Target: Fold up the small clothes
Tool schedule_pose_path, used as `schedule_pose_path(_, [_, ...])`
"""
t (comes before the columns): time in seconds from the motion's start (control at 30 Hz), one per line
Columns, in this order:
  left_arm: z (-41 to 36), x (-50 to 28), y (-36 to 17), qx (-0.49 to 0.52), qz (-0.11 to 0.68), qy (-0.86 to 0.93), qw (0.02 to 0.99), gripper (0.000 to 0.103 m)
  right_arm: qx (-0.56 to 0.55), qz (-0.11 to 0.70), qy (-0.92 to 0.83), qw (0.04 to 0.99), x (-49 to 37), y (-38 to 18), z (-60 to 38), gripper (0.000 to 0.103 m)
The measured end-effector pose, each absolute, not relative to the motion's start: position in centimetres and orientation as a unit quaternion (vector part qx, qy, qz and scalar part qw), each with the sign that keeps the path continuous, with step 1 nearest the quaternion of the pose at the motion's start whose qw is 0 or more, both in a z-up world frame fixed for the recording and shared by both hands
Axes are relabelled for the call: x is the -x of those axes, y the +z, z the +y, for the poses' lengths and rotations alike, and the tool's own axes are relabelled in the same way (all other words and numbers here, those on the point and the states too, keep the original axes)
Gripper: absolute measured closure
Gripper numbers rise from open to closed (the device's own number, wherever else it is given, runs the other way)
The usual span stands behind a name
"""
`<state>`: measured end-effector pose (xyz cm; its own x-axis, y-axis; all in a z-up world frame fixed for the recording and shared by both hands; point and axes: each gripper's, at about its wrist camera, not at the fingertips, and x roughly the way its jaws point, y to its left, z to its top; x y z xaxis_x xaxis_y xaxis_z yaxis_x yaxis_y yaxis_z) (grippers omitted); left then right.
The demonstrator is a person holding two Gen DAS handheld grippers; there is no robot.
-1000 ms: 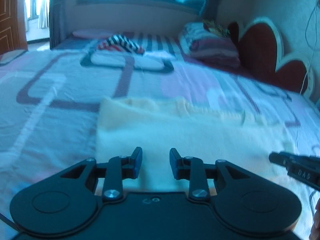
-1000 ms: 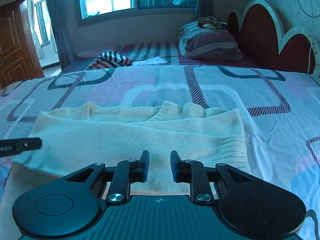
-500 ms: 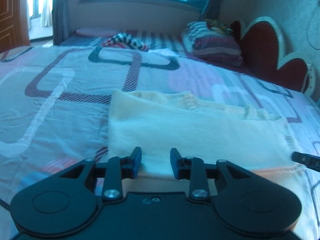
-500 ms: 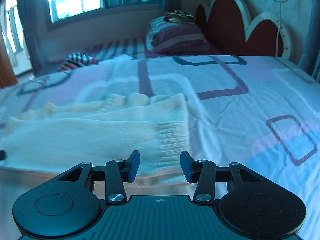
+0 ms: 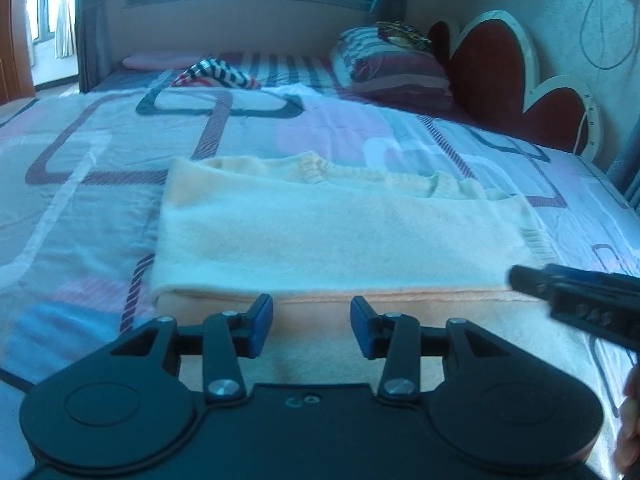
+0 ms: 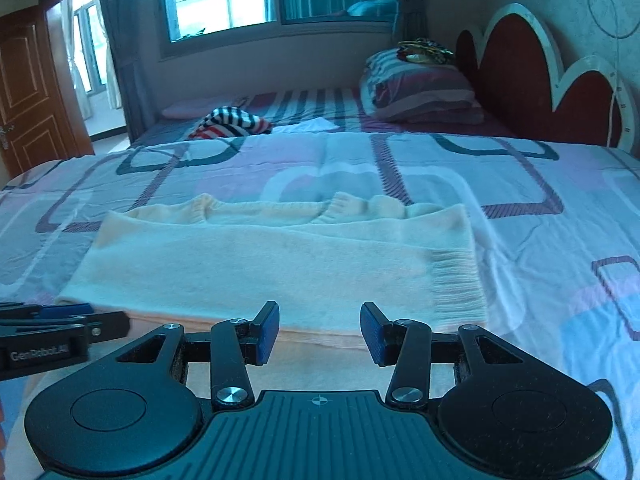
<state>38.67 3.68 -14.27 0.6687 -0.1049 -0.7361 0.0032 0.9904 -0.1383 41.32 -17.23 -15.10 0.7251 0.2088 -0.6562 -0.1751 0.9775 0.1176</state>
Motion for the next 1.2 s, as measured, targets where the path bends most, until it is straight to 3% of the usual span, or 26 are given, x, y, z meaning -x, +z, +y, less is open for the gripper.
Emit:
schedule_pose_path(0.43, [5.0,-38.7,-15.2,0.071,0.423,0.002,0.903,0.062,-0.034,0.402,0.032,0.914,-42.9,-17.7,-22.6,0.057])
schedule_pose_path(0.67, [2.9,-37.3,-14.1,0.065,0.416,-0.025,0.907,0.057,-0.031,0.383,0.111,0.917,-39.8,-15.5,-18.9,0.057])
schedule_pose_path(1.2, [2.5,-33.9,-15.8,0.02,0.421,-0.021,0.906,0.053,0.013,0.412,0.118,0.903,-36.2,-18.2,-18.4,0.057])
